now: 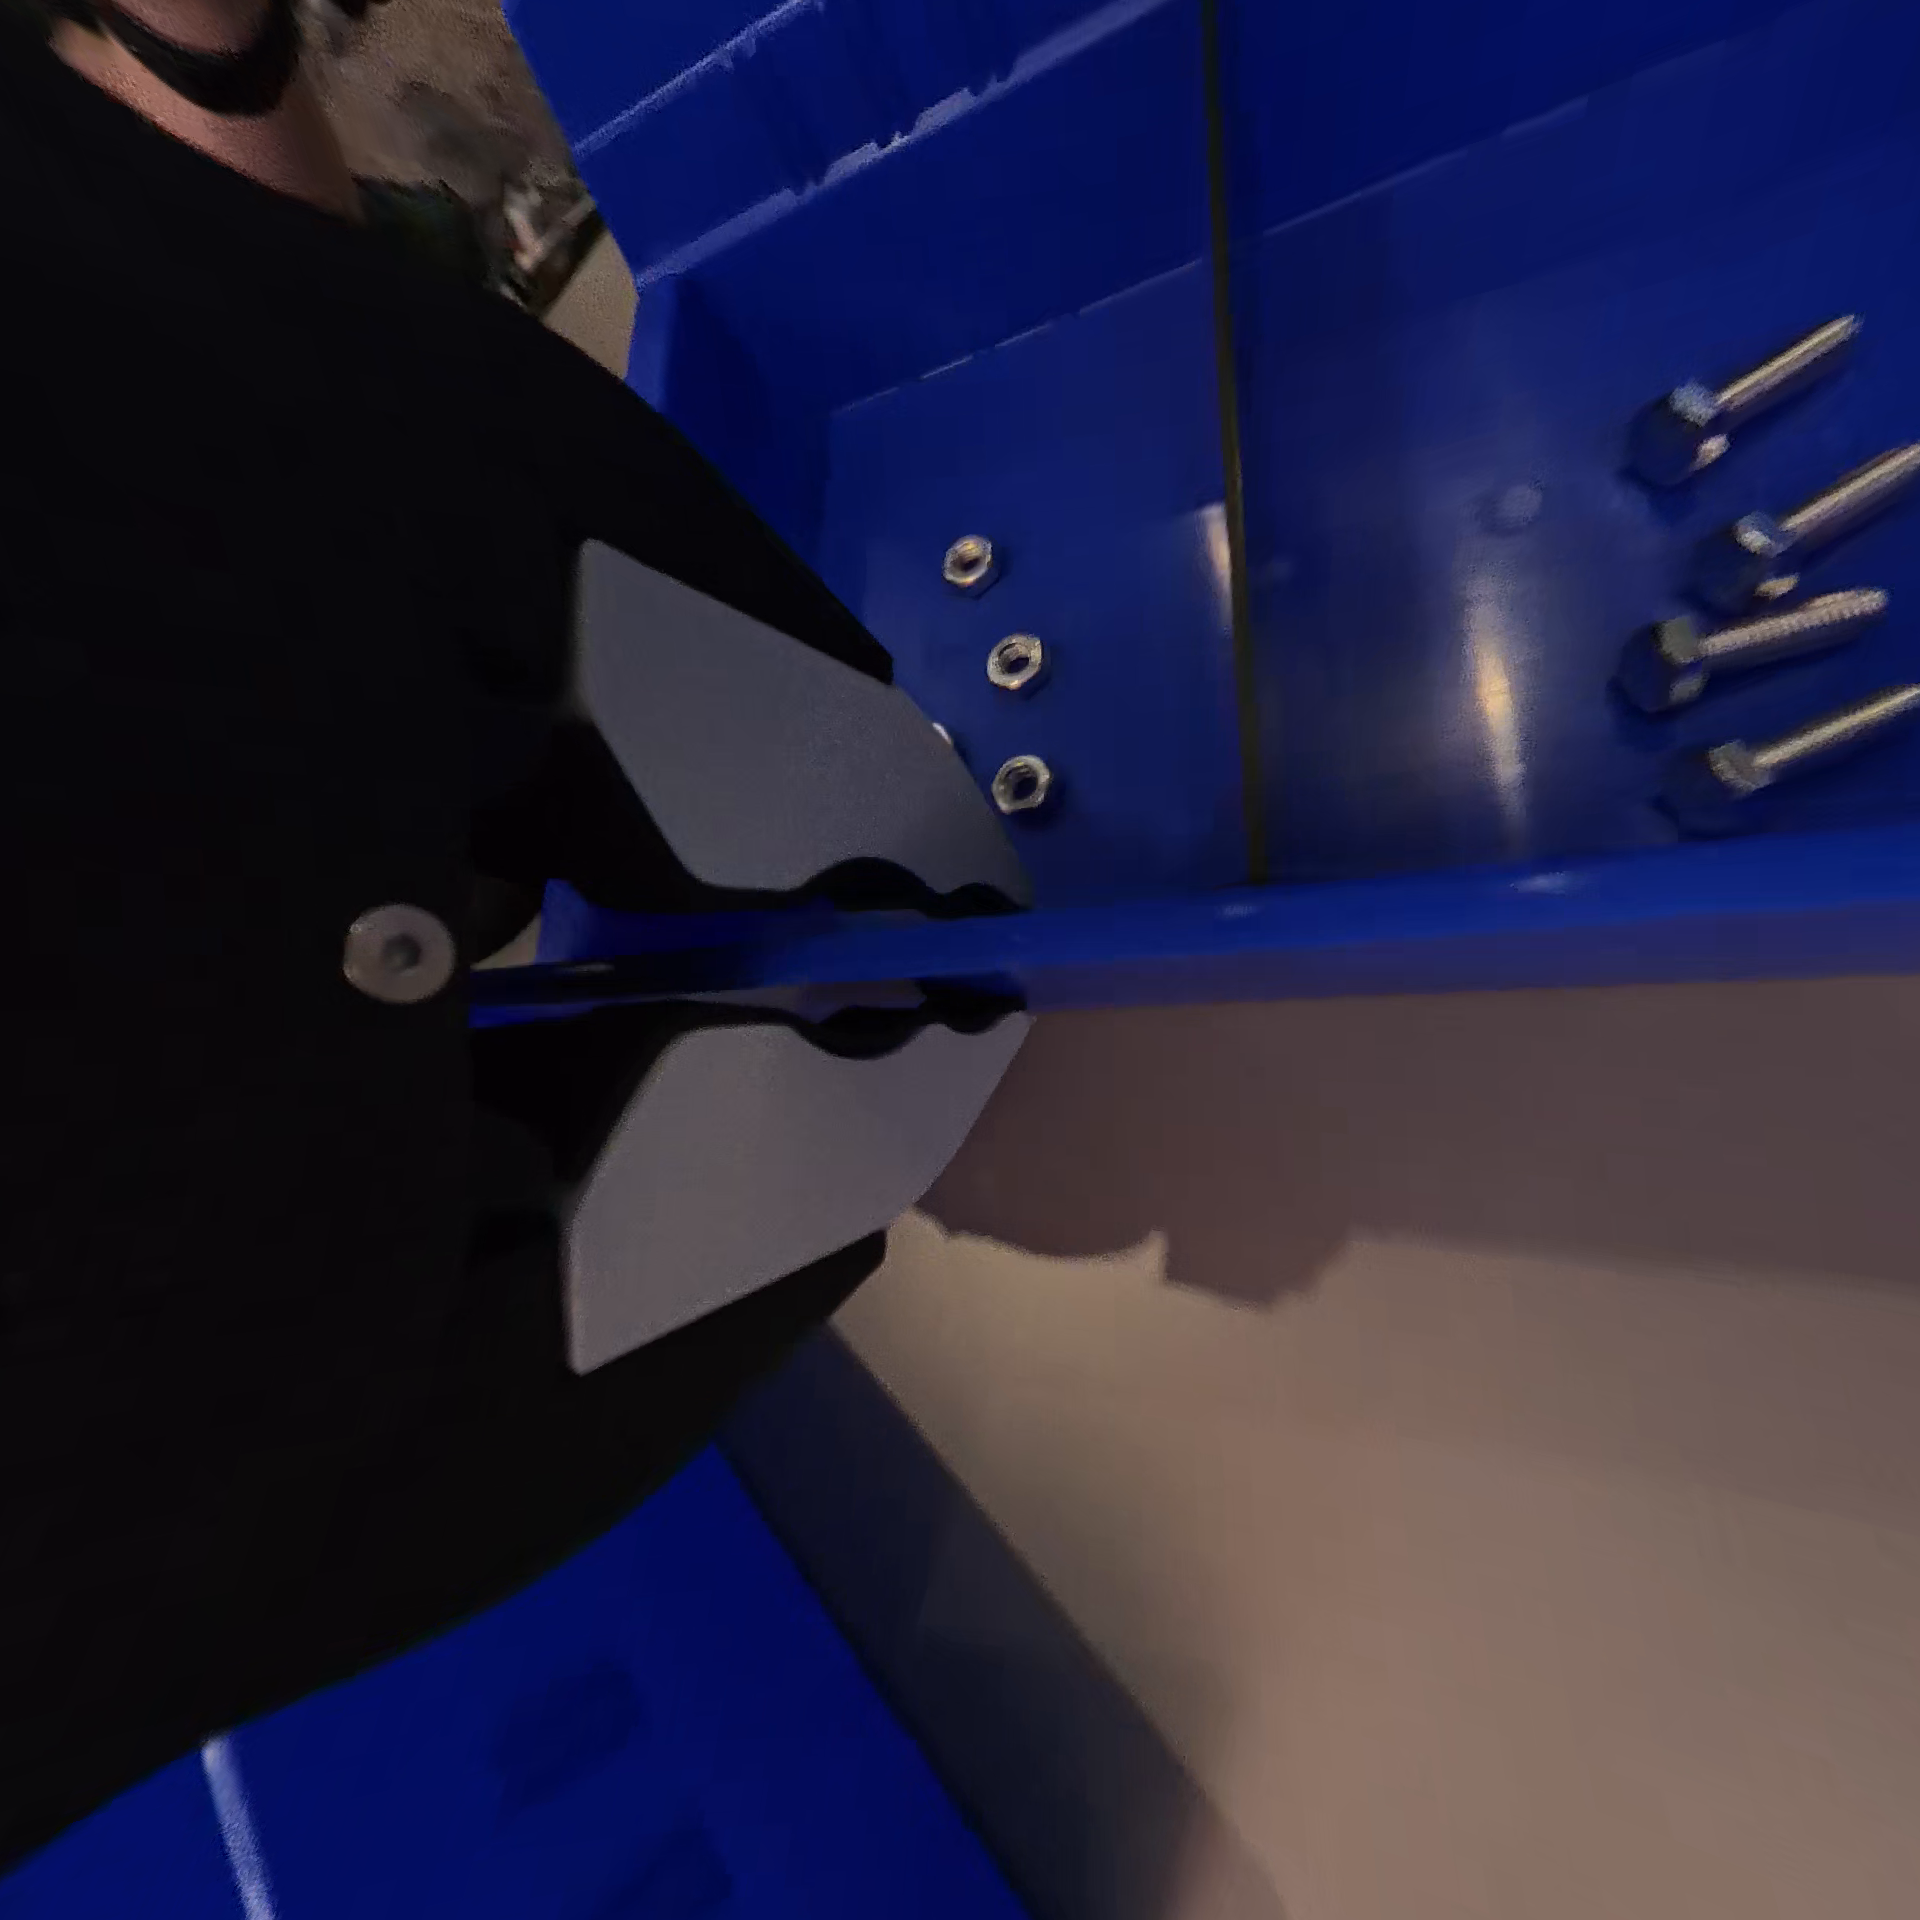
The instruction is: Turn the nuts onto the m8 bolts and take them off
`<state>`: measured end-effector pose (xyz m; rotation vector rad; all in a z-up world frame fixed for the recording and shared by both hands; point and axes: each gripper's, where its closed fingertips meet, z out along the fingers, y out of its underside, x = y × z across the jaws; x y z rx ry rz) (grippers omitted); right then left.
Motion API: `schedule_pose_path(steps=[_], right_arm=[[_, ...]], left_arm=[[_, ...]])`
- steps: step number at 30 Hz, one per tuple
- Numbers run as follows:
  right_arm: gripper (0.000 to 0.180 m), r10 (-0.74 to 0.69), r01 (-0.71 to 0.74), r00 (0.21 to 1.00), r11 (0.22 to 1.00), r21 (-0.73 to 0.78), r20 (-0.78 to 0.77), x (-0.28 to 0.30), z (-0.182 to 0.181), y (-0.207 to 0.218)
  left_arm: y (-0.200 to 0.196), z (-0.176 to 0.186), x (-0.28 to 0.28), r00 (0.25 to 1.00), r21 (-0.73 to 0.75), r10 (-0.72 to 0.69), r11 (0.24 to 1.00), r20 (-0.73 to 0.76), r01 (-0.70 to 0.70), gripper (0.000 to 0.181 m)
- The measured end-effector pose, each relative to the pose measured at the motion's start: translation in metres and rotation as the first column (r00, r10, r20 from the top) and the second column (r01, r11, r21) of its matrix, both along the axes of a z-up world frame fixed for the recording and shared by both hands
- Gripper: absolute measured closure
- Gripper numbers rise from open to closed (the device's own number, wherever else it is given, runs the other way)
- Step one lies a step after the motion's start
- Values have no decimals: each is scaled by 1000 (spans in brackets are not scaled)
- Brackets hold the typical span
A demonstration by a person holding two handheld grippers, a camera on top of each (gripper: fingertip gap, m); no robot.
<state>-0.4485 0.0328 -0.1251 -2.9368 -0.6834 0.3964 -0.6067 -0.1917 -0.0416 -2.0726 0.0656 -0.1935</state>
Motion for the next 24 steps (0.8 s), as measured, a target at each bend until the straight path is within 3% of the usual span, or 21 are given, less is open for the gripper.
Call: schedule_pose_path(steps=[3,7,12,18,24], right_arm=[[153,5,-2,999,998,60,-48,-6,13,3],[139,82,-76,996,980,186,-27,5,42,7],[136,162,-113,979,937,330,-125,15,95,0],[138,327,-223,929,868,444,-172,40,140,-42],[142,385,-263,912,814,518,-142,99,143,-84]], left_arm=[[27,-11,19,998,-24,9,1000,-68,-10,121],[55,-27,35,998,-66,44,997,-43,-46,115],[82,-49,37,990,-128,98,986,-99,-110,117],[97,-56,20,984,-99,149,982,-94,-158,147],[102,-55,-23,977,-128,144,978,-160,-165,173]])
